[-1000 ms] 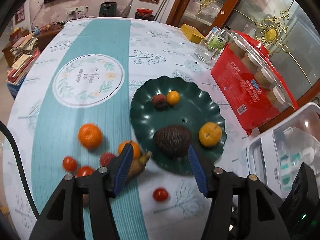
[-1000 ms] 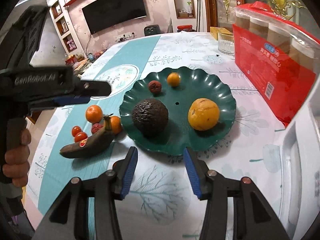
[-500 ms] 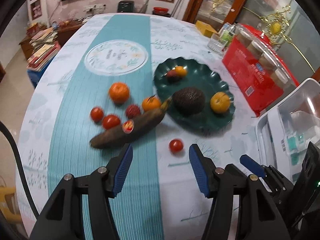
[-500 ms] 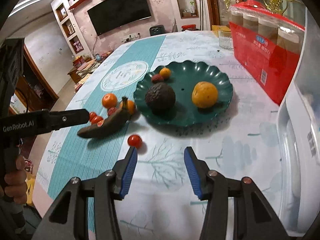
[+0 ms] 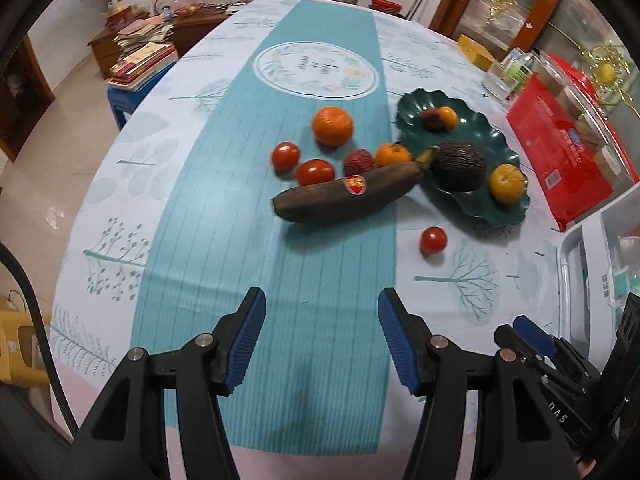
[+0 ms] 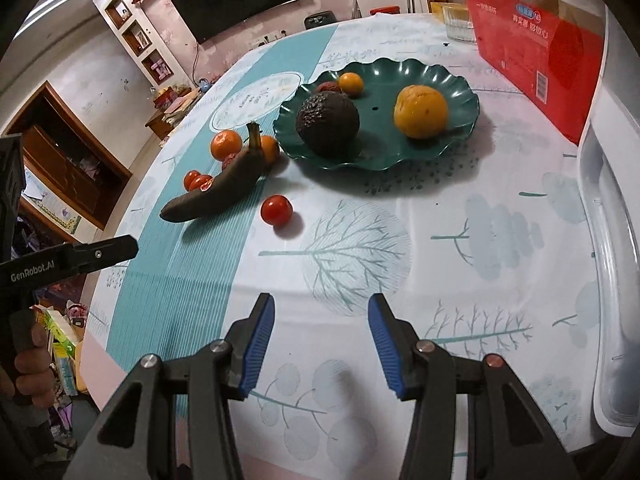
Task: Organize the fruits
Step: 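Open and withdraw both tools, then move toward the cherry tomatoes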
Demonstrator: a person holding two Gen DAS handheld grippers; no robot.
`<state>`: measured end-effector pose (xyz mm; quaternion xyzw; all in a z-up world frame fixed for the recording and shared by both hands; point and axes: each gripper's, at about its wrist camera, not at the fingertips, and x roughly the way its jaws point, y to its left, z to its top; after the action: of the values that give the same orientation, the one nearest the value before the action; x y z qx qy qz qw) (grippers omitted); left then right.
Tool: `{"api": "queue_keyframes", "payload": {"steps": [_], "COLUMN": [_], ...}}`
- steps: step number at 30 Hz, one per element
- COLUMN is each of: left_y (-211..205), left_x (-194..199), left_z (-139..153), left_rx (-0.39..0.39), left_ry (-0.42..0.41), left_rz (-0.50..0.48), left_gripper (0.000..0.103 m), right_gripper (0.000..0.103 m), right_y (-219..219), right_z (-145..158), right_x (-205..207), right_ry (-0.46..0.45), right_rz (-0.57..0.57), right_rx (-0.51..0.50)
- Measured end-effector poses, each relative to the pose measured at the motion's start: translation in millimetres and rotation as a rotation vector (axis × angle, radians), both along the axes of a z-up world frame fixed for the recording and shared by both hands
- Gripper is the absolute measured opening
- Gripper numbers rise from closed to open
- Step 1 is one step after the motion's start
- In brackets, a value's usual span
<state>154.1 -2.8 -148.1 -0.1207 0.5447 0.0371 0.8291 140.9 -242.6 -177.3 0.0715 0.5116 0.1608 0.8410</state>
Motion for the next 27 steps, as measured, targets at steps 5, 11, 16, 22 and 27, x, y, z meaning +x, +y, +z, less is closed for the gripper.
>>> {"api": "queue_keyframes", "payload": {"steps": [5,11,16,22,27], "left_y": [10.9,26.4,45.6,74.4,96.3], "left_x": [-0.7,4.4,12.3,25.0,38.4], "left_z": [4.8,7.5,9.2,7.5,1.5], "left_rx": [0.015,0.018,0.009,-0.019,-0.028], "left_ry": [-0.01,-0.022,-0.032,-0.044,-0.043], "left_rz": [0.0,-0.05,-0.128,-0.241,-0.308], "left_gripper": [0.057,0.058,0.058,0.059,0.059], "right_gripper": [0.049,0.049,0.049,0.049,0.049], "right_y": [4.0,14.7,31.3,57.8,83.3], "right_z": [-2.3,-4.7,-4.3,-5.6,-6.8], "right_x": [2.7,1.5,-5.1,-20.0,-34.3], "right_ry": [0.019,0.038,0.044,0.047,0.038], "right_rz": [-0.01,-0.06,-0.152,-0.28,-0.373], "right_rx": [0.005,0.005,0.008,0.002,-0.015]}}
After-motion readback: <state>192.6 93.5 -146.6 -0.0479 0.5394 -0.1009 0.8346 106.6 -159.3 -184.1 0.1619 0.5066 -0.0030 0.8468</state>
